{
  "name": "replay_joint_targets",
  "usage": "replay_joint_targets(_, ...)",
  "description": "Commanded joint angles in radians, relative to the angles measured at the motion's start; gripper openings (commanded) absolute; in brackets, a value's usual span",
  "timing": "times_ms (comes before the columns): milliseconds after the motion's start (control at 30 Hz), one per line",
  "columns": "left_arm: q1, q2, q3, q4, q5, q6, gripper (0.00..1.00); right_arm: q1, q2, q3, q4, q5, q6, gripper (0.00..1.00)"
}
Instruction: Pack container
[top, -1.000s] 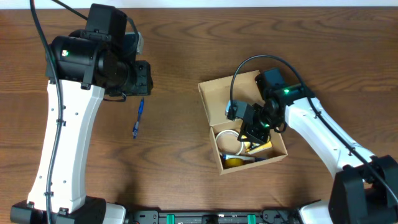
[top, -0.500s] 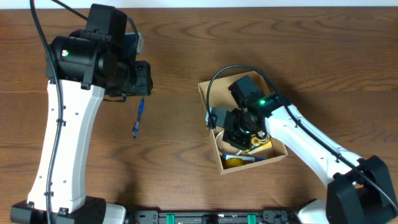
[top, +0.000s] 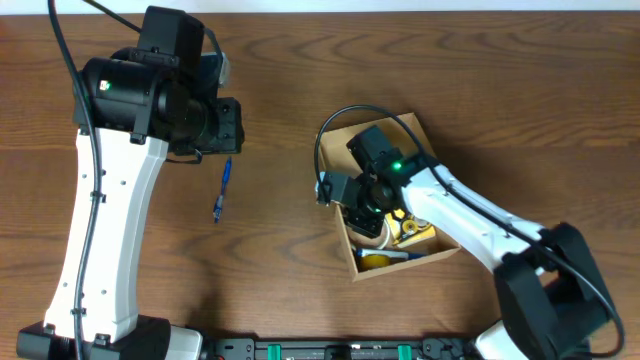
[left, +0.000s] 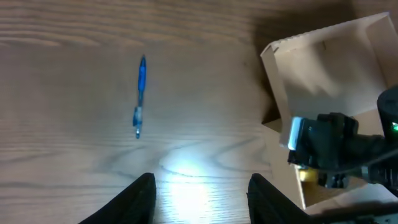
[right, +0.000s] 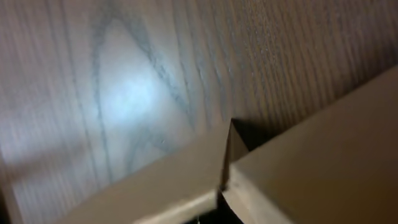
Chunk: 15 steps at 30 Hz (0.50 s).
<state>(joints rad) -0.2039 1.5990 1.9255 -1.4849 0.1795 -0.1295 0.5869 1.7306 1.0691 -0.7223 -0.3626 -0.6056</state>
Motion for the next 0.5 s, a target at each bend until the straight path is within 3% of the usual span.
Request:
replay_joint_targets(0,0.003,-0.011,0.001,-0.003,-0.057,0.004,0.49,0.021,0.018,-0.005,0.036,-0.010,0.030,0.01)
replay_joint_targets(233,0.003,-0.011,0.001,-0.005,-0.060,0.003,0.49,0.021,0.019,-0.005,0.136,-0.003,0.037,0.01)
replay_joint_targets(467,0.003,-0.011,0.001,-0.007,-0.060,0.003,0.49,0.020,0.019,-0.005,0.154,0.124,0.037,0.01)
